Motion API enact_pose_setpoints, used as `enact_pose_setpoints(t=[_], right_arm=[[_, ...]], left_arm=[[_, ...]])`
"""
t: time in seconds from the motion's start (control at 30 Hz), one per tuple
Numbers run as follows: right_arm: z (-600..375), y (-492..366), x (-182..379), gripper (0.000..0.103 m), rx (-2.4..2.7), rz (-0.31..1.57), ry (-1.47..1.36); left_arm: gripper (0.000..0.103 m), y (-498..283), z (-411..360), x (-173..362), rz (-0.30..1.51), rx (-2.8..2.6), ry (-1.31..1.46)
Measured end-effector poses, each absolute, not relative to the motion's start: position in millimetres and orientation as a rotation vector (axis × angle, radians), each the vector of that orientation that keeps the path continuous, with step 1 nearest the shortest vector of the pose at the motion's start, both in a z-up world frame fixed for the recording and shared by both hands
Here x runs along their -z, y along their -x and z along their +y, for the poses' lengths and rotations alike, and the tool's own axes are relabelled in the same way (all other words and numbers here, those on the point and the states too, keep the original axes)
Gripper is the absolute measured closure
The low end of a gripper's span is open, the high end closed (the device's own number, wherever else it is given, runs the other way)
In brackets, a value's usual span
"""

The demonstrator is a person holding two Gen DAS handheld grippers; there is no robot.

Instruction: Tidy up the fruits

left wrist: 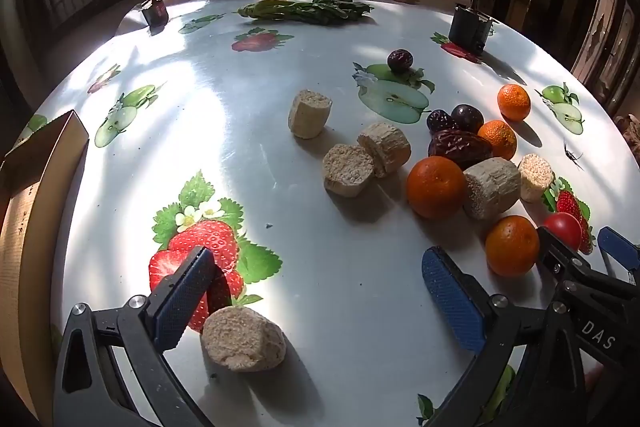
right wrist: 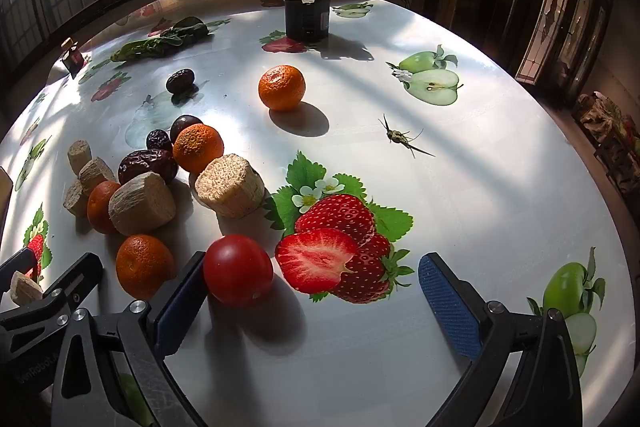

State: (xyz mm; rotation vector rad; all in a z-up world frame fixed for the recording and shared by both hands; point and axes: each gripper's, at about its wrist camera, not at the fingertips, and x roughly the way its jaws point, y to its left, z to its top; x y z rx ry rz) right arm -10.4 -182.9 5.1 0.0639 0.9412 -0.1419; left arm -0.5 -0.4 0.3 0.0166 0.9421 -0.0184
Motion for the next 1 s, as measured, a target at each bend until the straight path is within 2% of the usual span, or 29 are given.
enact_pose_setpoints(t=[0.63,0.73,1.0], right_arm=[[-184.1,8.6,-5.1,0.001,0.147,0.941,-0.065],[-184.3,9.1,-5.3,0.001,0.148,0.943,-0.066],[-184.2,11.4,-5.6,0.001,0.133,0.963,-0.062]], left_arm=[[0.002,17.6,5.8,-5.2,0.98,0.121,-0.036],[0.011,34.6,16.3,-22.2,0.926,0.125,-0.006],[0.016,105.6,99.9,-97.2,0.688,-0.007,0.048]])
